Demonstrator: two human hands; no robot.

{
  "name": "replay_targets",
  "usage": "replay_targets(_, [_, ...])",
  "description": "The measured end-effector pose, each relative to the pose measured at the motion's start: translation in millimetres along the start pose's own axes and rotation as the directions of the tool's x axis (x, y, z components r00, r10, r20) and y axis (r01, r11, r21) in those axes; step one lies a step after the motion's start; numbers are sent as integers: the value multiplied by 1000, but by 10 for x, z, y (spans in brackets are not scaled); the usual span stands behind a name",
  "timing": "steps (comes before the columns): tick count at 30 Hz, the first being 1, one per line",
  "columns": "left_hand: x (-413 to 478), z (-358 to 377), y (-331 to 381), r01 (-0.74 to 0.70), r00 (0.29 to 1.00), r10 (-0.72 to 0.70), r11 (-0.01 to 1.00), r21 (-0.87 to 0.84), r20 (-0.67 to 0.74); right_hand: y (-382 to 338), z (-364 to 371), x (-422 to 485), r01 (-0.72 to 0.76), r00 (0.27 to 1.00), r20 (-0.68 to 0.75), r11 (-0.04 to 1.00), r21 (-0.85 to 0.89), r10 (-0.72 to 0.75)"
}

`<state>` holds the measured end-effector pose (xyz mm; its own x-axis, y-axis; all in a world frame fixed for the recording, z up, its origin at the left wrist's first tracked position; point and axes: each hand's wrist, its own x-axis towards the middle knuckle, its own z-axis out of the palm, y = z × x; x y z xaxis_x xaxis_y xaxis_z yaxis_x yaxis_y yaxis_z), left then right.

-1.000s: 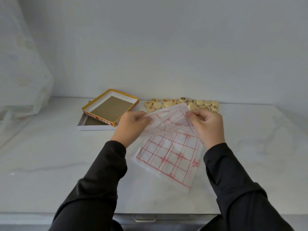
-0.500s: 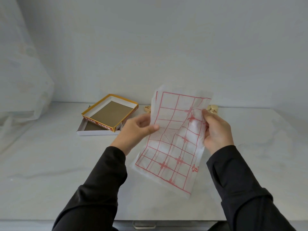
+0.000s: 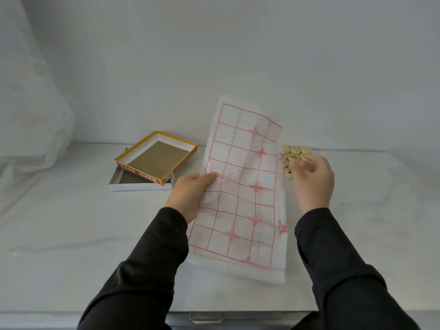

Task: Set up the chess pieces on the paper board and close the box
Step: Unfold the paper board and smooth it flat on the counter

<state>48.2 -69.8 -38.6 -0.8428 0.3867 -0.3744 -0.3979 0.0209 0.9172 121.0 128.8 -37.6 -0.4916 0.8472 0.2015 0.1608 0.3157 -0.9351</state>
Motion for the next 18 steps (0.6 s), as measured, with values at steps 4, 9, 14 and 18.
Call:
replay_targets(4, [38, 26, -54, -7, 992, 3, 1000, -28, -123, -8, 73, -91, 258, 966, 105, 930, -263, -238])
replay_targets(9, [116, 16, -144, 15, 972, -28, 998, -59, -232, 24, 181, -267, 515, 843, 387, 769, -378, -374])
replay_targets(14, [200, -79, -132, -77, 929, 201, 926, 369, -311, 99, 240, -368, 600, 689, 724, 535, -595, 32])
replay_targets(18, [216, -142, -139, -44, 960, 176, 863, 503, -217, 139, 265, -379, 596, 669, 732, 498, -630, 126])
